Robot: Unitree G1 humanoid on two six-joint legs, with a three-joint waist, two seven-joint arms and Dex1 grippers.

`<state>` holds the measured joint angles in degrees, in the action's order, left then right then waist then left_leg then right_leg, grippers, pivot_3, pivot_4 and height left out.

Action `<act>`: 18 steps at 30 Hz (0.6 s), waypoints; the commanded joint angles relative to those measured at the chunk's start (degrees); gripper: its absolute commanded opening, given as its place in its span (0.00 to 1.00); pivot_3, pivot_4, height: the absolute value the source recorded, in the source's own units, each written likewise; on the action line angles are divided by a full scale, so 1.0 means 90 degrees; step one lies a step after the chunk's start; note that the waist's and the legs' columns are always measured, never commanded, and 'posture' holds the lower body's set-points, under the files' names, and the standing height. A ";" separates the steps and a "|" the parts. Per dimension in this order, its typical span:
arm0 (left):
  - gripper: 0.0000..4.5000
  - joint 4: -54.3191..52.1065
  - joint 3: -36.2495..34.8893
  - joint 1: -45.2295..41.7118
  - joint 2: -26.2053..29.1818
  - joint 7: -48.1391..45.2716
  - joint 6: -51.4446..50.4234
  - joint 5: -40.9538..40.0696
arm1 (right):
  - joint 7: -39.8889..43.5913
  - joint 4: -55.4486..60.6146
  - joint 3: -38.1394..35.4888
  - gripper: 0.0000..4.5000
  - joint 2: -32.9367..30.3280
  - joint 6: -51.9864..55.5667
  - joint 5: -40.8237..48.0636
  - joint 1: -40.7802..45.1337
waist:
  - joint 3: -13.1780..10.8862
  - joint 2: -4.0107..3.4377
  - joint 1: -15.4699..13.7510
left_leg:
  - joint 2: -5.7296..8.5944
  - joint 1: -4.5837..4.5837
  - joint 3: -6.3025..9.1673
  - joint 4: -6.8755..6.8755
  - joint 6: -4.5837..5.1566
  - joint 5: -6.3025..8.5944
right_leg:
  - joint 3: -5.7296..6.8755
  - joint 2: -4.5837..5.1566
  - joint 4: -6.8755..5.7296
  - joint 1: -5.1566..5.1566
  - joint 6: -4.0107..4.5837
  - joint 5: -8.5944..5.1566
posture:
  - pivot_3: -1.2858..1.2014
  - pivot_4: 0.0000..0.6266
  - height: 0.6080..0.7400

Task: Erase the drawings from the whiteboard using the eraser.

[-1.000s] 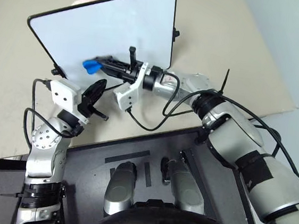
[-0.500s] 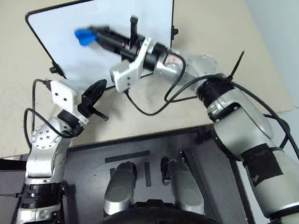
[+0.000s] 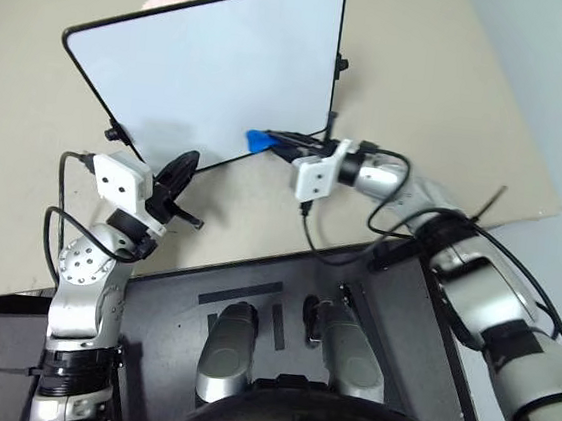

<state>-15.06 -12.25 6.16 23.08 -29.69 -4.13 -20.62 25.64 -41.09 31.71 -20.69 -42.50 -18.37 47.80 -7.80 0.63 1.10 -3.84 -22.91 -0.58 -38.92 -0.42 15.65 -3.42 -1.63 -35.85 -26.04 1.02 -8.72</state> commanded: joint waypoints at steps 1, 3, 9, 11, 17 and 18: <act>0.00 -0.0273 -0.0018 -0.0026 0.0055 -0.0029 -0.0009 -0.0034 | 0.1859 0.2015 -0.0569 0.11 -0.0680 0.1464 0.1809 -0.0650 | 0.0001 0.0002 0.0009 | 0.0000 -0.0001 -0.0001 -0.0001 0.0001 0.0001 | 0.0000 0.0000 0.0002 0.0002 -0.0001 -0.0002 | 0.52 0.24 1.00; 0.00 -0.0255 -0.0011 -0.0047 0.0079 -0.0062 -0.0037 -0.0048 | 0.2486 0.2848 -0.0699 0.11 -0.1104 0.2213 0.2273 -0.1072 | 0.0002 0.0004 0.0014 | 0.0000 0.0002 -0.0001 -0.0005 0.0002 0.0001 | -0.0001 0.0000 0.0003 0.0010 -0.0002 -0.0004 | 0.52 0.24 1.00; 0.00 -0.0146 0.0051 -0.0171 0.0115 -0.0178 -0.0094 -0.0064 | 0.3475 0.4312 -0.0871 0.11 -0.1795 0.3796 0.2816 -0.1996 | -0.0003 0.0012 0.0059 | 0.0002 0.0056 -0.0001 -0.0014 0.0006 -0.0004 | -0.0007 0.0000 0.0004 0.0061 -0.0009 -0.0017 | 0.52 0.24 1.00; 0.00 -0.0126 0.0066 -0.0202 0.0105 -0.0198 -0.0099 -0.0058 | 0.3547 0.4521 -0.0871 0.11 -0.1760 0.4095 0.2788 -0.2116 | -0.0005 0.0013 0.0083 | 0.0005 0.0101 -0.0001 -0.0012 0.0010 -0.0008 | -0.0011 0.0000 0.0003 0.0099 -0.0008 -0.0016 | 0.52 0.24 1.00; 0.00 -0.0141 0.0071 -0.0189 0.0109 -0.0230 -0.0098 -0.0074 | 0.3401 0.4523 -0.1030 0.34 -0.1549 0.4521 0.2566 -0.2043 | -0.0005 0.0013 0.0084 | 0.0009 0.0127 -0.0001 -0.0012 0.0016 -0.0027 | -0.0012 0.0000 0.0002 0.0124 -0.0068 -0.0043 | 0.52 0.24 1.00; 0.00 -0.0147 0.0066 -0.0181 0.0113 -0.0237 -0.0098 -0.0079 | 0.3422 0.4529 -0.1064 0.41 -0.1545 0.4551 0.2571 -0.2037 | -0.0005 0.0013 0.0079 | 0.0009 0.0127 0.0000 -0.0012 0.0016 -0.0027 | -0.0013 -0.0001 0.0002 0.0124 -0.0069 -0.0043 | 0.52 0.24 1.00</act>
<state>-15.30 -11.32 4.63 23.78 -31.41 -5.21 -20.81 56.75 -1.74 24.92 -34.61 -1.84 4.69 28.18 -7.84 0.75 1.81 -3.75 -21.78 -0.58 -39.03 -0.27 15.40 -3.54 -1.63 -35.83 -24.93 0.41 -9.10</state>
